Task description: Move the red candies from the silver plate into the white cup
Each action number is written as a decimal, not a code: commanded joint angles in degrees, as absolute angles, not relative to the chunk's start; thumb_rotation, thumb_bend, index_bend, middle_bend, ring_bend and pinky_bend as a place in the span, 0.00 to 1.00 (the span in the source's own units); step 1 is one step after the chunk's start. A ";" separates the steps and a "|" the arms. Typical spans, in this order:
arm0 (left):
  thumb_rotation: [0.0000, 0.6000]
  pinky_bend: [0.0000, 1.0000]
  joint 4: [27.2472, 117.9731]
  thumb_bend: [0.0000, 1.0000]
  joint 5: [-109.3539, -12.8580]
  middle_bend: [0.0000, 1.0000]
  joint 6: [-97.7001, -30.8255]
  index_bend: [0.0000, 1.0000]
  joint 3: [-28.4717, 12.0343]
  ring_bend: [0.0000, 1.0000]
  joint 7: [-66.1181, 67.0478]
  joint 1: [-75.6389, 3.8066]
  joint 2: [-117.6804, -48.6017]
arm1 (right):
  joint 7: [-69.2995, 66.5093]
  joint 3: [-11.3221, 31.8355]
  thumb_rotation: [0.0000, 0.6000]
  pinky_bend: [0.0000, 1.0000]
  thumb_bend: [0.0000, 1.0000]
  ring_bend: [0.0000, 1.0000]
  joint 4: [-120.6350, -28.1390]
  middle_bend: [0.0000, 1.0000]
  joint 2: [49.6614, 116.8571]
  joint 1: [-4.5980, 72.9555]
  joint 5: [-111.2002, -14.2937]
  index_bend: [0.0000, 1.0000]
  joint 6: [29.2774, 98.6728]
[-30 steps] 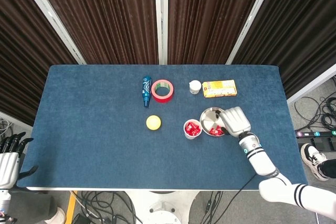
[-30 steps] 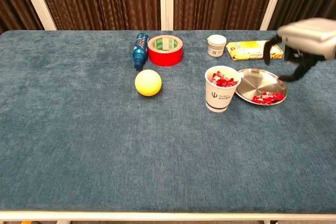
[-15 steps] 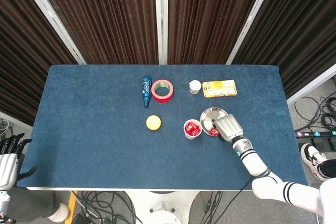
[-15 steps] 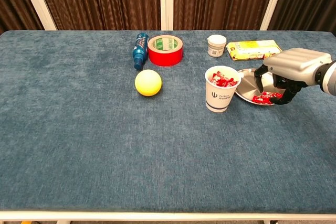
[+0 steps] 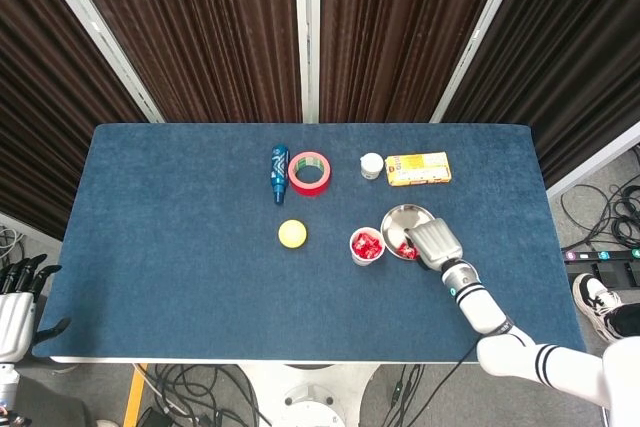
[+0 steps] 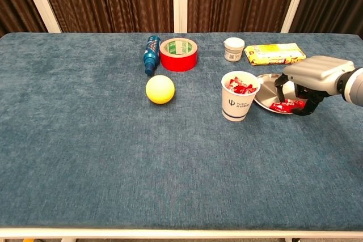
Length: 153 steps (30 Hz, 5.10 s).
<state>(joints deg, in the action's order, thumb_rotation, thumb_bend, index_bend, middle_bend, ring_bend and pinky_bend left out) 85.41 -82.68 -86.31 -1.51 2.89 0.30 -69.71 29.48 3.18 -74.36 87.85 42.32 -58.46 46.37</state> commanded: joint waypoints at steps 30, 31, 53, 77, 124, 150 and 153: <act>1.00 0.13 84.91 0.00 -82.20 0.22 -85.97 0.29 -1.38 0.12 2.19 0.61 -69.78 | 30.73 3.79 1.00 1.00 0.28 1.00 -71.54 1.00 90.99 44.70 -57.80 0.42 45.11; 1.00 0.13 84.87 0.00 -82.20 0.22 -85.99 0.29 -1.38 0.12 2.19 0.63 -69.80 | 30.78 3.76 1.00 1.00 0.29 1.00 -71.35 1.00 91.14 44.74 -57.77 0.43 45.09; 1.00 0.13 84.97 0.00 -82.67 0.22 -86.31 0.29 -1.61 0.12 2.21 0.48 -69.69 | 26.78 6.04 1.00 1.00 0.41 1.00 -79.60 1.00 83.62 41.57 -61.83 0.59 53.53; 1.00 0.13 85.37 0.00 -82.85 0.22 -86.44 0.29 -1.61 0.12 2.25 0.37 -69.43 | 34.24 7.37 1.00 1.00 0.31 1.00 -87.15 1.00 86.03 46.99 -62.64 0.40 52.36; 1.00 0.13 83.85 0.00 -83.61 0.22 -86.16 0.29 -1.32 0.12 0.85 -0.05 -70.36 | 40.72 4.59 1.00 1.00 0.13 1.00 -77.98 1.00 87.63 44.36 -45.16 0.50 51.42; 1.00 0.13 83.71 0.00 -83.50 0.22 -85.54 0.29 -1.07 0.12 -0.93 -0.06 -69.94 | 43.40 4.24 1.00 1.00 0.21 1.00 -72.60 1.00 91.50 47.38 -39.52 0.50 48.43; 1.00 0.13 83.68 0.00 -83.44 0.22 -85.47 0.29 -1.11 0.12 -0.97 -0.09 -69.97 | 43.57 3.99 1.00 1.00 0.22 1.00 -72.16 1.00 91.85 47.64 -39.39 0.50 48.15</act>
<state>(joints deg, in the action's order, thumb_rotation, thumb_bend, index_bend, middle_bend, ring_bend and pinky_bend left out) 83.69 -83.45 -85.49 -1.10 -0.96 -0.08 -69.97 43.54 4.03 -72.18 91.81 47.61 -39.42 48.18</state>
